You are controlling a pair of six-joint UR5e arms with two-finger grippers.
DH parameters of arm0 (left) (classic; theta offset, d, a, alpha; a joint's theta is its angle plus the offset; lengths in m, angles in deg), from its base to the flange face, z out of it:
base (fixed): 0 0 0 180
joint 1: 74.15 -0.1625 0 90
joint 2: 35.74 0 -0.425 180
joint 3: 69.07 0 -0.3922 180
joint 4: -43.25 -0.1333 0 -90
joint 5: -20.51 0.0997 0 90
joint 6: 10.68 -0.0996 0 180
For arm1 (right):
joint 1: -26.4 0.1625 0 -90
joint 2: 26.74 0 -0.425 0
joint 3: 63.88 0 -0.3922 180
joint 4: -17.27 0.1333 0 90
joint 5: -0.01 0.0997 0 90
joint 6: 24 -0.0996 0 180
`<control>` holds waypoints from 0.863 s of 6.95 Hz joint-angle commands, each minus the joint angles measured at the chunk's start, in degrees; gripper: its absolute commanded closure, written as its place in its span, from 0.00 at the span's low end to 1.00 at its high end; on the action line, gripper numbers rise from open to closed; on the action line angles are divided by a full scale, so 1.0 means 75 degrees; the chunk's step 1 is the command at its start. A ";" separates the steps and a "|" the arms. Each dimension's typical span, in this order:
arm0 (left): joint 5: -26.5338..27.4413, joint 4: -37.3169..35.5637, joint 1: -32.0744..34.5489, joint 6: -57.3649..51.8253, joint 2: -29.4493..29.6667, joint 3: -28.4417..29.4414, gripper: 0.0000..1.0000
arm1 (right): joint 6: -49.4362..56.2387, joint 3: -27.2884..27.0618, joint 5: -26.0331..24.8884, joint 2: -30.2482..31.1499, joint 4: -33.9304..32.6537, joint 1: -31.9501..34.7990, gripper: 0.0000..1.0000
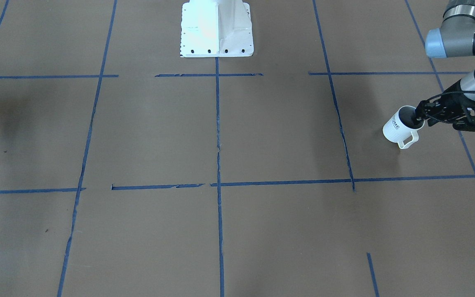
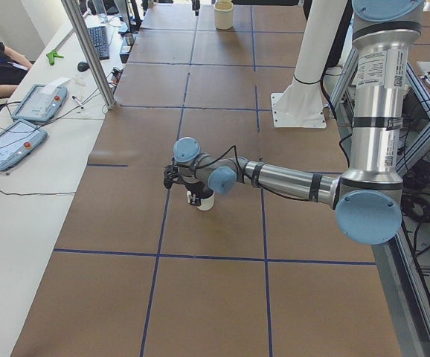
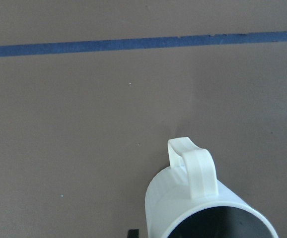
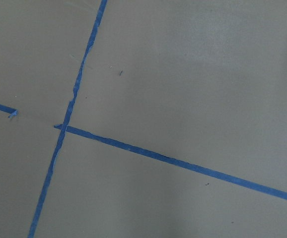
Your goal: Left arm hands cup to right arm to dump lemon
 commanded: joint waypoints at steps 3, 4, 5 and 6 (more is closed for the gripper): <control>0.0108 -0.0626 0.1019 -0.2399 -0.0276 -0.0194 0.00 | 0.0513 -0.0229 -0.0027 0.0501 -0.0011 0.0199 0.00; 0.0050 -0.1477 0.1732 -0.3684 -0.0277 -0.0218 0.00 | 0.0887 -0.0229 -0.0027 0.0677 -0.0011 0.0316 0.00; 0.0038 -0.2356 0.2424 -0.4636 -0.0265 -0.0276 0.00 | 0.1239 -0.0229 -0.0038 0.0899 -0.0023 0.0480 0.00; 0.0026 -0.2979 0.2918 -0.4913 -0.0323 -0.0369 0.00 | 0.1358 -0.0217 -0.0038 0.1145 -0.0046 0.0586 0.00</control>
